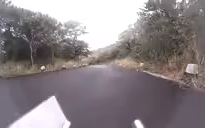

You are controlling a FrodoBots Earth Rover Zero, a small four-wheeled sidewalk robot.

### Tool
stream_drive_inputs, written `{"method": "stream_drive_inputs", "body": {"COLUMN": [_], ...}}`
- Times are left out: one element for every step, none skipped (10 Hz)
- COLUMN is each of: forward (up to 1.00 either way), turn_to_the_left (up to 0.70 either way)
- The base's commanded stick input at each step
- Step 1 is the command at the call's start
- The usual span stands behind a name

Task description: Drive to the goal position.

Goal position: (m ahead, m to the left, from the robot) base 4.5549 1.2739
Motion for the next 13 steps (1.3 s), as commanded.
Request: {"method": "stream_drive_inputs", "body": {"forward": [1.00, 1.00, 1.00, 1.00, 1.00, 1.00, 1.00, 1.00, 1.00, 1.00, 1.00, 1.00, 1.00], "turn_to_the_left": [-0.40, -0.40, -0.40, -0.40, -0.40, -0.12, 0.00, 0.00, 0.00, 0.00, -0.06, -0.14, -0.22]}}
